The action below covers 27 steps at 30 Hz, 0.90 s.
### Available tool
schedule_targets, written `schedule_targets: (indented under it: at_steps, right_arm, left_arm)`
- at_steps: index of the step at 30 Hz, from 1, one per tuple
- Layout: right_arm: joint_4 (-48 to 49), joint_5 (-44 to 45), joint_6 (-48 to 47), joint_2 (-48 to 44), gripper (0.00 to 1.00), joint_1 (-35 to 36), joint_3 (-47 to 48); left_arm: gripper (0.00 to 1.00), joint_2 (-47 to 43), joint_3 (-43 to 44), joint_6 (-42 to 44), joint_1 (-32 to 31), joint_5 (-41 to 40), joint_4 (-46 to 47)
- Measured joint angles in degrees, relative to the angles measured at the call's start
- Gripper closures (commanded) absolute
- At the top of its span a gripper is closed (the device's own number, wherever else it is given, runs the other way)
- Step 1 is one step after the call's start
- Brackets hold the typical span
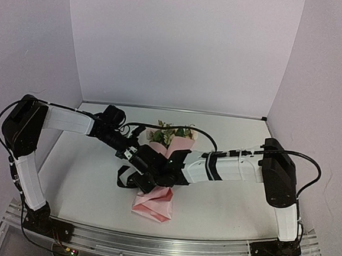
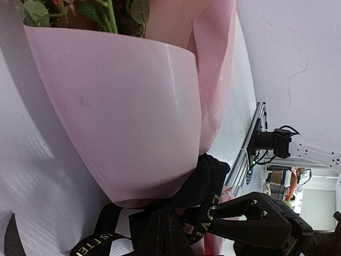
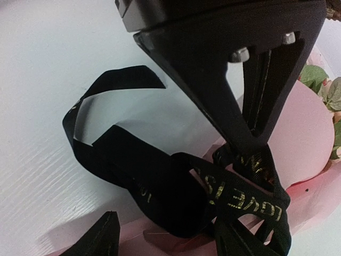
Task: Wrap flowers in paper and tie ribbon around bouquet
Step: Cross the half-tied ribbon over the folded bouquet.
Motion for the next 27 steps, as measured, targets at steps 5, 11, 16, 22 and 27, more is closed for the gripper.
schedule_targets:
  at_steps: [5, 11, 16, 22, 27]
  right_arm:
    - [1.6, 3.7, -1.8, 2.4, 0.44, 0.1, 1.8]
    - [3.0, 8.4, -2.4, 5.5, 0.69, 0.7, 4.6]
    - [4.0, 10.4, -2.3, 6.1, 0.97, 0.8, 4.5]
    - [7.7, 9.4, 0.8, 4.2, 1.0, 0.3, -1.0]
    - [9.8, 4.2, 5.4, -1.3, 1.0, -1.9, -6.9]
  left_arm:
    - [1.0, 1.0, 1.1, 1.4, 0.6, 0.5, -1.1]
    - [1.0, 1.9, 1.1, 2.2, 1.3, 0.5, -1.5]
    - [1.0, 2.3, 1.1, 1.9, 1.7, 0.8, -1.5]
    - [1.0, 2.3, 0.9, 1.5, 1.9, 0.0, -1.4]
    - [1.0, 2.3, -0.6, -0.1, 1.7, -1.1, -0.7]
